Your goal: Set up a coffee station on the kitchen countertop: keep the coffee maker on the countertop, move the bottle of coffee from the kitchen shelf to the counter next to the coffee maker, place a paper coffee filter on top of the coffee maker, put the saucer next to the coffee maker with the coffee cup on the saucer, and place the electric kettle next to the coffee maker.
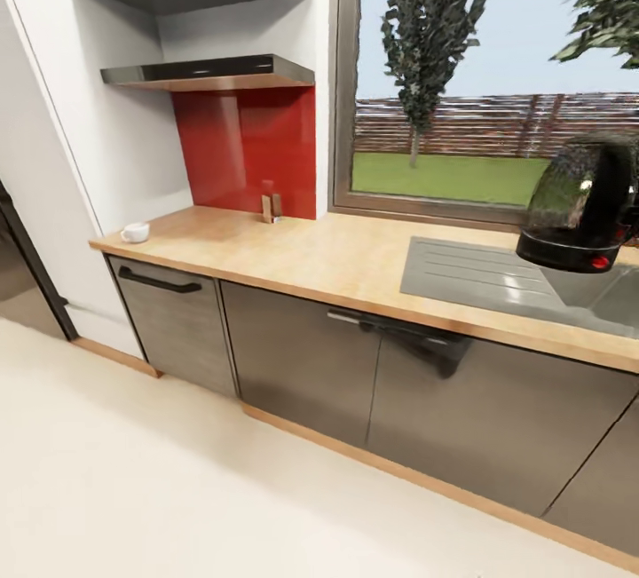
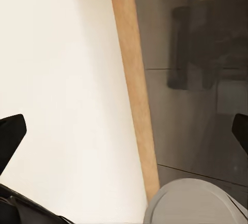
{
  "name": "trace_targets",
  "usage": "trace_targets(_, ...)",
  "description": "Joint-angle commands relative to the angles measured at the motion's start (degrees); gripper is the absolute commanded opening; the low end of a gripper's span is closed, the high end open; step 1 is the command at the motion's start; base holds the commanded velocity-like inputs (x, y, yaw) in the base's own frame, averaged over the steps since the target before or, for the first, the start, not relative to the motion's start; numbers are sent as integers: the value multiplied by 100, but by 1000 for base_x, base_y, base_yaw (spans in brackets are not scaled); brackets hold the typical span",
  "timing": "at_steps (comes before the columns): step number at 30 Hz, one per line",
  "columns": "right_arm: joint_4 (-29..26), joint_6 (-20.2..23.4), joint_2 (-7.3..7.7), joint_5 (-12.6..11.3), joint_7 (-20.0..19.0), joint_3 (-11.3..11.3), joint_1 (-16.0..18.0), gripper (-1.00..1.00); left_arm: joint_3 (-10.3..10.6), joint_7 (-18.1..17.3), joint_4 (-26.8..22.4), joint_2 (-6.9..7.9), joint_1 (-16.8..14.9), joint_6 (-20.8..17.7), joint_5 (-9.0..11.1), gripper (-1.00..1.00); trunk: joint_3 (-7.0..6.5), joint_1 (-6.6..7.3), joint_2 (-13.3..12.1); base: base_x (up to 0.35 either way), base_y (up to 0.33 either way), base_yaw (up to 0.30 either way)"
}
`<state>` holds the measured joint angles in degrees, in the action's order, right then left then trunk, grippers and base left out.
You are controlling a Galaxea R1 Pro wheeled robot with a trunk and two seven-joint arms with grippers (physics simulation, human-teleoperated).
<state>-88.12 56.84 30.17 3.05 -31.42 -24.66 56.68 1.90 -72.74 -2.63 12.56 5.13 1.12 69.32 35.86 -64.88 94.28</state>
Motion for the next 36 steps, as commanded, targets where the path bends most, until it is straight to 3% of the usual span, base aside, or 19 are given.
trace_targets(1,-2,20,-2,20,-96,-4,9,-100,21,-3,-15,1,5,11,21,100,4,0,3,0,0,-280)
trace_targets(12,-3,20,-2,20,-225,-4,1,-100,18,-3,-13,1,5,11,20,100,4,0,3,0,0,-280)
trace_targets(29,-2,20,-19,20,-237,-4,1,-100,13,-3,-12,5,5,11,20,100,4,0,3,136,73,-23)
trace_targets(36,-2,20,-19,20,-239,-4,1,-100,12,-3,-10,4,5,11,20,100,4,0,3,10,3,-203)
